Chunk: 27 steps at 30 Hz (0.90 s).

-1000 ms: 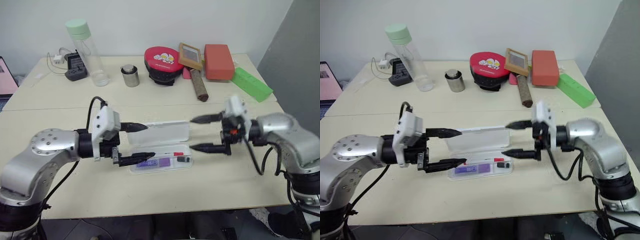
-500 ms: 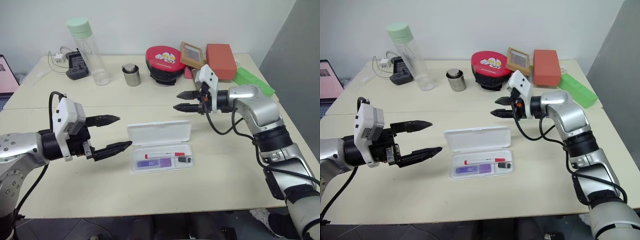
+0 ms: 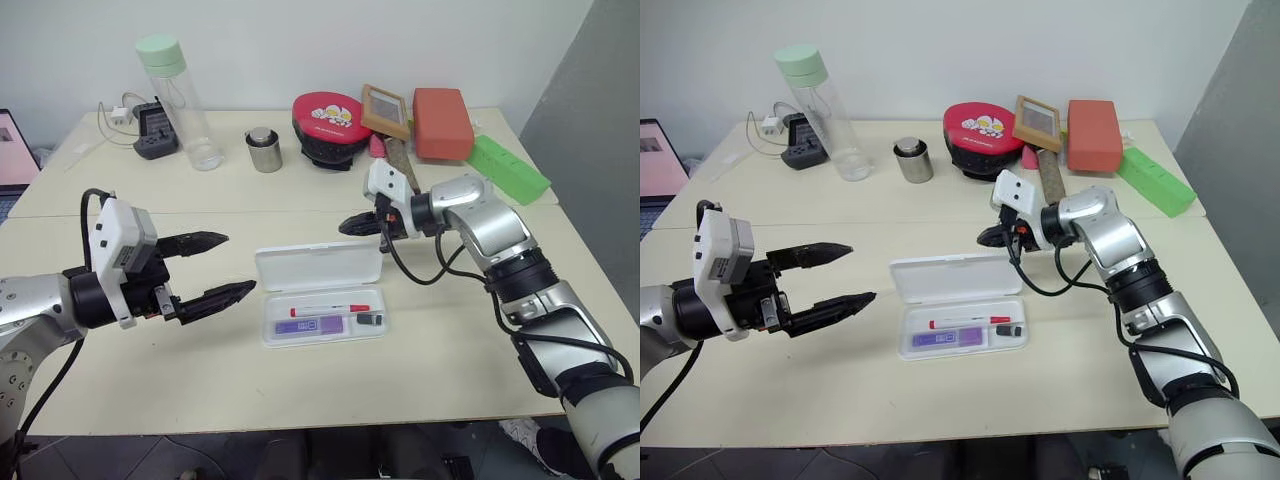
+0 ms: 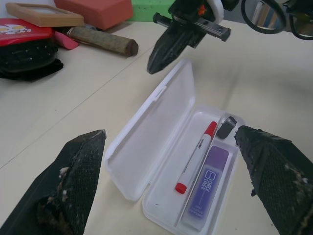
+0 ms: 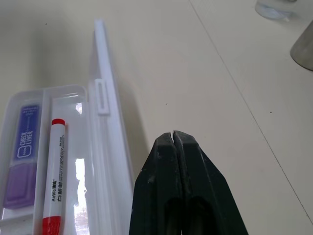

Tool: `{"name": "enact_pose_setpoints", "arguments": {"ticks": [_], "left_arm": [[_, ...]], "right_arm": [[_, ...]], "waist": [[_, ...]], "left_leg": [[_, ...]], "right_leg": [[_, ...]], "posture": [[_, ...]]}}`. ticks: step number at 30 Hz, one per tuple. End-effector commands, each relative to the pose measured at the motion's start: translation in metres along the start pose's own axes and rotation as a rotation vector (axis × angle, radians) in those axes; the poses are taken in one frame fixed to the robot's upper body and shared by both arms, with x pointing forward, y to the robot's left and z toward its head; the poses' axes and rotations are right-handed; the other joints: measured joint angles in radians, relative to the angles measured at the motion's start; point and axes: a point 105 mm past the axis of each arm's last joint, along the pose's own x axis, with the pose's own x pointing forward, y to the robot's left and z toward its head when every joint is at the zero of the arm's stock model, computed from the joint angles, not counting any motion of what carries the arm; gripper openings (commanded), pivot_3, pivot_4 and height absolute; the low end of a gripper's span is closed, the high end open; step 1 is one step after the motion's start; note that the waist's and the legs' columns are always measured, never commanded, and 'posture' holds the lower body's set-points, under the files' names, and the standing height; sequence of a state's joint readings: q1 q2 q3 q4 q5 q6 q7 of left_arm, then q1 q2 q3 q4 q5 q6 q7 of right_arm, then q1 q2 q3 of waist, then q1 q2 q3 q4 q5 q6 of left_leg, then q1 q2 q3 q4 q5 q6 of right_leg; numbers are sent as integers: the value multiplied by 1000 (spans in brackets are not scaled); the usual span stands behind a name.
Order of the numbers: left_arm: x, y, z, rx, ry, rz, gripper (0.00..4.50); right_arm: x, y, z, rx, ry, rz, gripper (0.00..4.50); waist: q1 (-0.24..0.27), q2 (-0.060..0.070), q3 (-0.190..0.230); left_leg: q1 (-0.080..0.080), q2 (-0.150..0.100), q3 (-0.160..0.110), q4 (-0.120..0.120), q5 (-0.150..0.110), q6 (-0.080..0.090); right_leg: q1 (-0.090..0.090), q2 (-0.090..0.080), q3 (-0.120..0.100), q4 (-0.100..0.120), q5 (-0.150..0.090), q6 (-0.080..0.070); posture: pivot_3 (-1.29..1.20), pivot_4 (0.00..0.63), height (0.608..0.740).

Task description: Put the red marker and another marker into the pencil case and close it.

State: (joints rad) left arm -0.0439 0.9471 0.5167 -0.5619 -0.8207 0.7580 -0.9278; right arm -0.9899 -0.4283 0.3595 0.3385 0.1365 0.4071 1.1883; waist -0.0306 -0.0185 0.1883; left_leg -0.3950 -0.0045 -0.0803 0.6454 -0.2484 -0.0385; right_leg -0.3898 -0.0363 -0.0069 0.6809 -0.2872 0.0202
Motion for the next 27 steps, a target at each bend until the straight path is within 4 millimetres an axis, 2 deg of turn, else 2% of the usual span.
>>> {"name": "enact_pose_setpoints", "arguments": {"ticks": [1, 6, 12, 17, 21, 27], "left_arm": [[-2, -2, 10, 48, -20, -4, 4500], [0, -2, 9, 46, -18, -17, 4500], [1, -1, 9, 47, -14, -27, 4500], [11, -9, 4, 27, -8, -85, 4500], [15, -11, 4, 26, -11, -104, 4500], [19, -13, 5, 28, -13, -129, 4500]], "right_arm": [[-6, 11, 12, -65, -8, 43, 8], [-8, 31, -1, -59, 26, 91, 8], [-11, 51, -3, -51, 20, 127, 8], [-2, 80, -33, -55, 96, 188, 8], [3, 95, -45, -97, 139, 223, 8], [13, 100, -72, -97, 230, 208, 8]], "waist": [[0, 0, 0], [1, 0, 0], [1, 0, 0], [1, 0, 0], [1, 0, 0], [-1, -1, 0]], "left_leg": [[0, 0, 0, 0, 0, 0], [0, 0, 0, 0, 0, 0], [0, 0, 0, 0, 0, 0], [1, 0, 0, 0, 0, 0], [1, 0, 0, 0, 0, 0], [3, 0, 0, 0, 0, 0]], "right_leg": [[0, 0, 0, 0, 0, 0], [0, 0, 0, 0, 0, 0], [0, 0, 0, 0, 0, 0], [1, 0, -1, 0, 0, 0], [1, 0, 0, 0, 0, 0], [2, 0, 0, 0, 0, 0]], "posture": [[0, 150, 740], [0, 150, 740], [0, 150, 740], [0, 150, 740], [0, 150, 740], [0, 150, 740]]}}
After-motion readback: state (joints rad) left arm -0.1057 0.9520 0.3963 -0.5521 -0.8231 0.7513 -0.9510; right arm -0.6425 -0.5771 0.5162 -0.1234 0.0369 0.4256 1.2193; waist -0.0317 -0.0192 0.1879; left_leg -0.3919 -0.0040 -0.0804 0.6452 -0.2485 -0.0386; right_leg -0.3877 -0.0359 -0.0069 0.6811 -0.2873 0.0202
